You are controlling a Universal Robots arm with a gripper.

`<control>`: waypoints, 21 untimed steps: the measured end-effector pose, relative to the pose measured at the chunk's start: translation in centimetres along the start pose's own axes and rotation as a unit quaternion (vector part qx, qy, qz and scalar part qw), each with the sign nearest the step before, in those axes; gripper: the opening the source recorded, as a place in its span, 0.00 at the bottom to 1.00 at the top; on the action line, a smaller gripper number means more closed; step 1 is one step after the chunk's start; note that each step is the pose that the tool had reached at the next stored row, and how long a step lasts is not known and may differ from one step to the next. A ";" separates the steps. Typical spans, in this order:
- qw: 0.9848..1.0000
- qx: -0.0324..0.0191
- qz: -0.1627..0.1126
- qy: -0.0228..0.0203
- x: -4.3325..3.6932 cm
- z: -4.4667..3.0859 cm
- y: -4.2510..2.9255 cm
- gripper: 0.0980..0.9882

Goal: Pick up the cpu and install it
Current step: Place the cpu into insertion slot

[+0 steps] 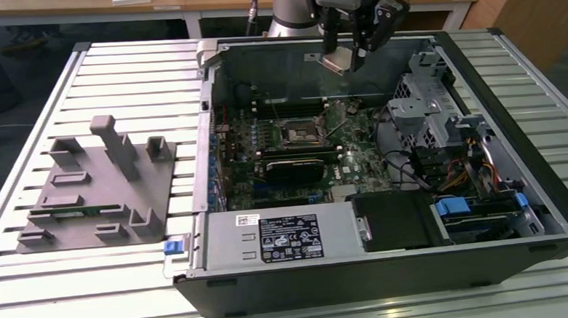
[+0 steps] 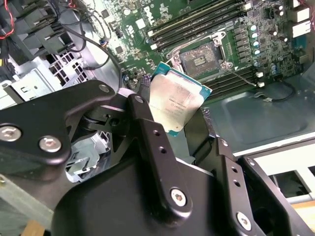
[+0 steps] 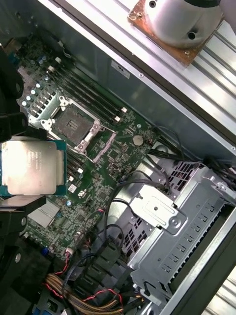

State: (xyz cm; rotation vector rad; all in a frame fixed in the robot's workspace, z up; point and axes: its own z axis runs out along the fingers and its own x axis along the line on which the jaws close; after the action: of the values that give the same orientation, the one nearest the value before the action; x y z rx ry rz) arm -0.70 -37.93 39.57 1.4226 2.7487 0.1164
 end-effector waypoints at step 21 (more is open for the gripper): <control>1.000 0.000 0.025 -0.002 0.35 1.08 -0.18 0.48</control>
State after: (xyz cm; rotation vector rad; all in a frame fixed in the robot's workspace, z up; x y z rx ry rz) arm -0.97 -37.70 38.47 1.4891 2.7115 0.1149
